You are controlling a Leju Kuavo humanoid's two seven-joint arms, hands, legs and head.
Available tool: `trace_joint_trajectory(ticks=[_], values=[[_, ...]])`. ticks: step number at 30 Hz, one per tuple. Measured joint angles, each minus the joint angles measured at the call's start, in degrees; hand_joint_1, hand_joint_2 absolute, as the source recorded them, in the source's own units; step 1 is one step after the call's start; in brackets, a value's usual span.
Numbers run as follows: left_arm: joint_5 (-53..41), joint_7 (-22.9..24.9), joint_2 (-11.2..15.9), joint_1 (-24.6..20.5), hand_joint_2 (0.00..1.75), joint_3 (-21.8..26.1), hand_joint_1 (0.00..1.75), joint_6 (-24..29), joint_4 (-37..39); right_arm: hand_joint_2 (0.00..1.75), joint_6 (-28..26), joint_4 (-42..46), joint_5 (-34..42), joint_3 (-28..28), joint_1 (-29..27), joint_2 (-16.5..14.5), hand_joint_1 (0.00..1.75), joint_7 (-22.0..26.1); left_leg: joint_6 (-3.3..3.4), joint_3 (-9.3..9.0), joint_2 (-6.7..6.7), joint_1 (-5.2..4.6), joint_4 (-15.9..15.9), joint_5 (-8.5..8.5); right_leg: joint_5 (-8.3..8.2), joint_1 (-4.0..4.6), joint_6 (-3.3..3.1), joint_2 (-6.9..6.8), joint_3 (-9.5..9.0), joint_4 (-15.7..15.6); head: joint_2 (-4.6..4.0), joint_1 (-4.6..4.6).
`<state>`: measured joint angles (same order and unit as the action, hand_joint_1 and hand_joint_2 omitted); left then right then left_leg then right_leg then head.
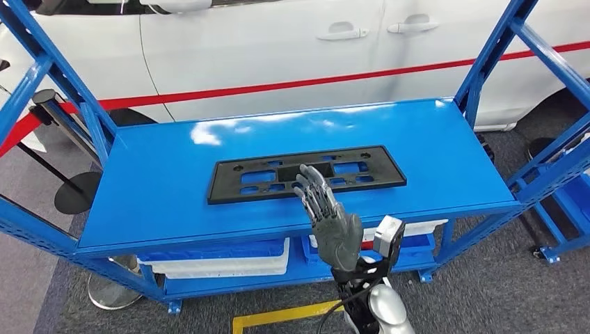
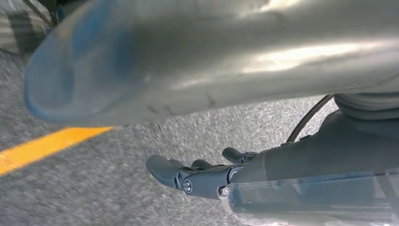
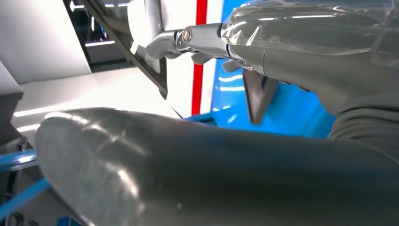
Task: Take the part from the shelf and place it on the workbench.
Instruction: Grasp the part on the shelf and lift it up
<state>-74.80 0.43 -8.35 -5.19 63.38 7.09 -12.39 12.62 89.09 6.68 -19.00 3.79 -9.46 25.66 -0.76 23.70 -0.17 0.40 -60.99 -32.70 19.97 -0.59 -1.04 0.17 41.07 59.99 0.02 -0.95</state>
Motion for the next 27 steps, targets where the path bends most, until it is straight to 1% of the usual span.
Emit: trace_joint_trajectory(ticks=[1,2,3,4,5,6,7,8,9,10,11,13,15,16,17,19,20,21,22,23,24,25,26,27], values=[[-0.01,0.0,-0.01,-0.12,0.0,-0.01,0.0,0.02,0.01,0.0,-0.03,0.01,0.07,-0.02,0.1,-0.03,0.0,-0.1,-0.18,1.54,0.0,0.08,-2.75,-0.05,0.38,0.01,-0.41,0.02,-0.56,-0.2,-0.01,-0.01],[-0.02,-0.03,-0.01,-0.19,0.0,-0.02,0.0,0.06,0.01,0.0,-0.06,0.01,0.13,-0.03,0.12,-0.05,0.0,-0.2,-0.35,3.47,0.01,0.14,-5.92,-1.04,0.82,0.04,-0.76,0.03,-1.06,-0.34,-0.01,-0.02],[-0.02,-0.07,-0.02,-0.2,0.0,-0.03,0.0,0.1,0.02,0.0,-0.09,0.01,0.16,-0.03,0.13,-0.05,0.0,-0.31,-0.49,5.61,0.01,0.18,-8.93,-2.9,1.28,0.14,-1.03,0.07,-1.53,-0.4,-0.01,-0.02],[-0.01,-0.1,-0.02,-0.16,0.0,-0.04,0.0,0.14,0.02,0.0,-0.1,0.0,0.18,-0.04,0.13,-0.05,0.0,-0.38,-0.58,7.54,0.01,0.2,-11.15,-5.11,1.73,0.26,-1.19,0.14,-1.96,-0.41,-0.02,-0.01],[-0.01,-0.12,-0.02,-0.12,0.0,-0.04,0.0,0.17,0.03,0.0,-0.12,-0.01,0.19,-0.04,0.13,-0.05,0.0,-0.45,-0.63,8.98,0.01,0.21,-12.13,-6.58,2.13,0.41,-1.28,0.27,-2.39,-0.4,-0.01,-0.02],[0.0,-0.14,-0.02,-0.08,0.0,-0.04,0.0,0.22,0.03,0.0,-0.12,-0.01,0.2,-0.04,0.13,-0.05,0.0,-0.49,-0.58,9.75,0.01,0.21,-11.6,-6.55,2.48,0.58,-1.33,0.41,-2.82,-0.4,-0.01,-0.02],[0.01,-0.16,-0.02,-0.05,0.0,-0.04,0.0,0.28,0.04,0.0,-0.12,-0.01,0.22,-0.04,0.13,-0.05,0.0,-0.52,-0.39,9.76,0.01,0.16,-9.49,-4.85,2.79,0.77,-1.36,0.53,-3.27,-0.39,-0.02,-0.02],[0.01,-0.2,-0.01,-0.05,0.0,-0.04,0.0,0.36,0.04,0.0,-0.12,-0.01,0.24,-0.05,0.13,-0.05,0.0,-0.56,0.05,9.14,0.03,0.04,-6.06,-1.84,3.07,0.97,-1.36,0.62,-3.72,-0.4,-0.02,-0.02],[0.01,-0.22,0.06,-0.05,0.0,-0.04,0.0,0.46,0.04,0.0,-0.11,-0.02,0.28,-0.07,0.13,-0.05,0.0,-0.59,0.66,8.43,0.08,-0.16,-2.76,0.98,3.27,1.1,-1.34,0.64,-4.1,-0.43,-0.02,0.05],[0.02,-0.27,0.11,-0.08,0.0,-0.04,0.0,0.56,0.04,0.0,-0.1,-0.03,0.32,-0.08,0.12,-0.04,0.0,-0.61,1.2,7.98,0.13,-0.48,-0.06,2.58,3.37,1.13,-1.23,0.67,-4.27,-0.45,-0.02,0.1],[0.03,-0.33,0.16,-0.11,0.0,-0.04,0.0,0.64,0.04,0.0,-0.09,-0.04,0.38,-0.1,0.08,-0.04,0.0,-0.64,1.68,7.77,0.15,-0.79,1.6,3.44,3.45,1.05,-0.99,0.68,-4.29,-0.48,-0.02,0.14],[0.12,-0.46,0.19,-0.04,0.0,-0.03,0.0,0.78,0.04,0.0,0.02,-0.05,0.51,-0.18,0.0,-0.03,0.0,-0.64,2.23,7.93,0.12,-1.2,2.45,3.72,3.49,0.86,-0.35,0.72,-4.22,-0.56,-0.02,0.14],[0.54,-0.64,0.12,0.1,0.0,-0.01,0.0,0.74,0.05,0.0,0.24,-0.05,0.69,-0.24,-0.04,0.01,0.0,-0.52,2.64,7.31,0.25,-0.76,3.32,5.32,4.03,0.9,0.36,0.63,-4.27,-0.07,-0.02,0.16],[0.88,-0.73,0.08,0.08,0.0,0.04,0.0,0.62,0.07,0.0,0.37,-0.05,0.8,-0.26,-0.01,0.03,0.0,-0.41,2.79,7.02,0.35,-0.5,3.74,5.86,5.05,0.89,0.73,0.57,-3.85,1.16,-0.02,0.23],[1.26,-0.81,0.03,0.01,0.0,0.13,0.0,0.45,0.08,0.0,0.5,-0.07,0.93,-0.28,0.02,0.08,0.0,-0.3,2.87,6.79,0.45,-0.26,4.07,6.28,6.71,0.79,1.1,0.49,-2.92,3.52,-0.02,0.29],[1.94,-0.91,-0.01,-0.08,0.0,0.46,0.0,0.13,0.1,0.0,0.71,-0.25,1.1,-0.37,0.07,0.25,0.0,-0.12,2.99,6.86,0.51,-0.23,4.14,6.5,10.75,0.31,1.78,0.43,0.18,10.61,-0.02,0.37],[2.17,-0.96,-0.03,-0.04,0.0,0.62,0.0,0.04,0.12,0.0,0.76,-0.41,1.15,-0.42,0.06,0.37,0.0,-0.07,2.95,6.94,0.53,-0.19,4.12,6.45,11.88,0.03,2.09,0.38,1.42,13.48,-0.02,0.37],[2.28,-1.02,-0.05,0.01,0.0,0.73,0.0,0.07,0.14,0.0,0.83,-0.6,1.16,-0.48,0.05,0.48,0.0,-0.03,2.86,6.99,0.54,-0.11,4.08,6.37,11.85,-0.25,2.39,0.29,1.79,14.51,-0.02,0.36],[2.3,-1.1,-0.09,0.05,0.0,0.78,0.0,0.18,0.15,0.0,0.9,-0.75,1.18,-0.56,0.06,0.57,0.0,-0.01,2.7,7.01,0.53,0.02,4.02,6.24,10.71,-0.52,2.67,0.18,0.97,13.24,-0.02,0.36],[2.26,-1.19,-0.15,0.07,0.0,0.79,0.0,0.34,0.16,0.44,0.98,-0.87,1.18,-0.66,0.07,0.63,0.0,0.03,2.46,6.98,0.5,0.17,3.88,6.08,8.85,-0.79,2.93,0.02,-0.92,9.91,-0.02,0.36],[2.15,-1.29,-0.21,0.06,0.0,0.79,0.0,0.57,0.17,0.87,1.05,-0.96,1.15,-0.78,0.12,0.69,0.0,0.08,2.13,6.97,0.46,0.29,3.7,5.87,7.32,-1.02,3.13,-0.11,-3.16,5.81,-0.02,0.38],[2.02,-1.37,-0.26,0.02,0.0,0.79,0.0,0.78,0.17,1.31,1.08,-1.01,1.04,-0.91,0.16,0.75,0.0,0.14,1.71,7.01,0.4,0.29,3.42,5.62,6.25,-1.06,3.06,-0.07,-5.0,2.42,-0.02,0.35],[1.9,-1.43,-0.3,-0.01,0.0,0.79,0.0,0.94,0.17,1.75,1.02,-1.05,0.89,-1.01,0.18,0.81,0.0,0.22,1.3,7.06,0.35,0.24,3.22,5.41,5.78,-1.04,2.83,0.01,-6.17,0.2,-0.02,0.33],[1.75,-1.5,-0.32,-0.02,0.0,0.79,0.0,1.05,0.17,1.75,0.83,-1.09,0.6,-1.07,0.17,0.89,0.0,0.31,0.88,7.09,0.32,0.2,3.16,5.27,5.88,-0.89,2.45,0.14,-6.54,-0.59,-0.02,0.29]])
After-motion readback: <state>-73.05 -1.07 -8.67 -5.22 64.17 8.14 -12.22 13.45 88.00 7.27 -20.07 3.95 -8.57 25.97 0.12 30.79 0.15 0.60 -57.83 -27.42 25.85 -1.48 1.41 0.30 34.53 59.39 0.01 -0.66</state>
